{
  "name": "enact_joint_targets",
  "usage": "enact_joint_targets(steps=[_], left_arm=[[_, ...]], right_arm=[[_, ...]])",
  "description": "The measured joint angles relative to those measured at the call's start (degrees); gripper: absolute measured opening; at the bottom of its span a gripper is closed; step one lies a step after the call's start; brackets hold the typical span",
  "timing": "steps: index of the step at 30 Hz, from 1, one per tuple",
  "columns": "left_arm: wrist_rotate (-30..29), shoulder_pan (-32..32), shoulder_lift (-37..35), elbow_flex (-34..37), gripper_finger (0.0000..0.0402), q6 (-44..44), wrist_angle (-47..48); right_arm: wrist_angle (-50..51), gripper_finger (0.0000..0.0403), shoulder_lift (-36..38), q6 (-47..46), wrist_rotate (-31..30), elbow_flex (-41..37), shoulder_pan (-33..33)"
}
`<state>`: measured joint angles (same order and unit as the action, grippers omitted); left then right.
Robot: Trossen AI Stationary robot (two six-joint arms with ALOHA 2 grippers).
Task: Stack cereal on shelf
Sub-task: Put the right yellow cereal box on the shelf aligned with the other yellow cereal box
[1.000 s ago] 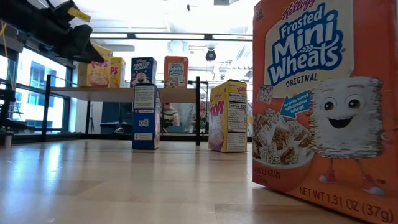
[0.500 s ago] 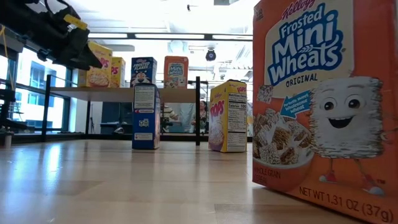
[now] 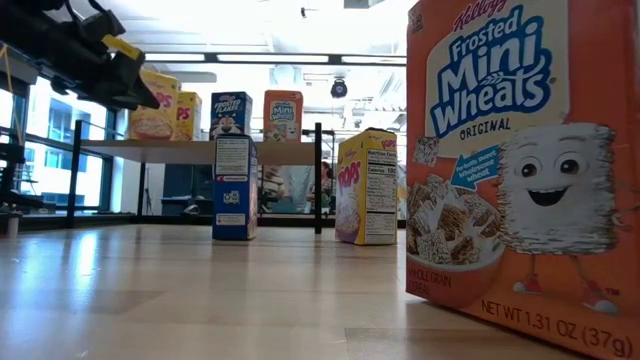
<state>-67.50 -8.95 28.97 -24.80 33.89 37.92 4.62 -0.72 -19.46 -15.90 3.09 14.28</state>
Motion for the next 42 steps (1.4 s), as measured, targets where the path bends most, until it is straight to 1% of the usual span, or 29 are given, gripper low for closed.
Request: enact_joint_targets(steps=[8,27,31,36,42], left_arm=[[-0.31,3.66,0.01,0.00,0.0271,0.42,2.41],[-0.17,10.78,0.00,0.00,0.0271,1.31,2.61],[2.05,10.88,0.00,-0.32,0.0271,2.05,3.24],[4.85,10.82,-0.03,-3.31,0.0271,4.75,7.47],[8.09,10.82,0.00,-7.10,0.0271,5.68,10.92]], right_arm=[[0.00,0.0248,0.01,0.00,0.02,0.02,0.00],[0.00,0.0248,0.01,0.00,0.02,0.00,0.00],[0.00,0.0248,-0.01,0.00,0.02,0.00,0.00],[0.00,0.0248,0.00,0.00,0.02,0.00,0.00],[0.00,0.0248,0.00,0.00,0.01,0.01,0.00]])
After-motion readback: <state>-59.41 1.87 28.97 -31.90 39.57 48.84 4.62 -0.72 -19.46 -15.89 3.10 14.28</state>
